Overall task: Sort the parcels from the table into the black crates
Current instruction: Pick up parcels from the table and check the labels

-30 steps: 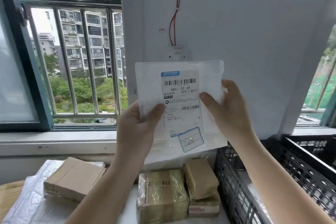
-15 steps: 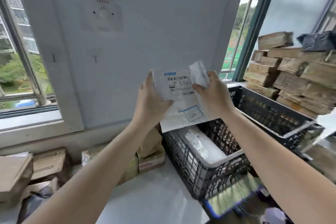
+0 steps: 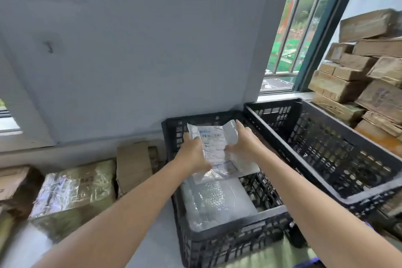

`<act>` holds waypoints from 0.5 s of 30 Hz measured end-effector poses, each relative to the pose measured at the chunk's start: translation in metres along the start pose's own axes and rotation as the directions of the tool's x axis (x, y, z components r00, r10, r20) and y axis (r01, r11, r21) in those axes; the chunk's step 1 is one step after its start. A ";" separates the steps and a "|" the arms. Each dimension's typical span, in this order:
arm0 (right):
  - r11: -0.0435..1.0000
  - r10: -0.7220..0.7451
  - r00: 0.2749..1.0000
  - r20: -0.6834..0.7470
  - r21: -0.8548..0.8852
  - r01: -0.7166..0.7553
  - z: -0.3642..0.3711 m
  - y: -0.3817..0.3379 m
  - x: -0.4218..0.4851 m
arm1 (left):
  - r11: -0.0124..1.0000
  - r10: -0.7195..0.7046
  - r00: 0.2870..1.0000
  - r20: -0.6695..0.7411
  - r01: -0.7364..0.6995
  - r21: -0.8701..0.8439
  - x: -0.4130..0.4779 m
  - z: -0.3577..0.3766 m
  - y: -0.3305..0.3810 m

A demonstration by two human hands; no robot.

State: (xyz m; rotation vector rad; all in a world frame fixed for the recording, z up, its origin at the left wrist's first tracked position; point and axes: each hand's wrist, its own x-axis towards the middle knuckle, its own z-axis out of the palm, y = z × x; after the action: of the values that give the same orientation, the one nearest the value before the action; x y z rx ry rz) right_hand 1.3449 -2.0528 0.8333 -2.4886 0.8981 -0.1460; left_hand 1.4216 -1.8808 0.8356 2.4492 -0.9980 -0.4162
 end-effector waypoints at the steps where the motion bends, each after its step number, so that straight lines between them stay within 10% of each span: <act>1: 1.000 -0.013 0.999 0.047 -0.005 0.013 0.006 0.008 0.012 | 0.998 -0.057 0.998 0.018 0.057 0.029 0.010 0.010 0.002; 15: 0.923 -0.201 0.903 0.381 -0.234 0.305 0.124 0.065 0.106 | 0.887 -0.387 0.922 0.007 0.370 0.277 0.107 0.127 -0.042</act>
State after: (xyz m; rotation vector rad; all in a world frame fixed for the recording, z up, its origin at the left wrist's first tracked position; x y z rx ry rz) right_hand 1.4217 -2.1118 0.6868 -2.7712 0.4647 0.3613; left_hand 1.4642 -1.9686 0.6954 2.9092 -0.6238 -0.5143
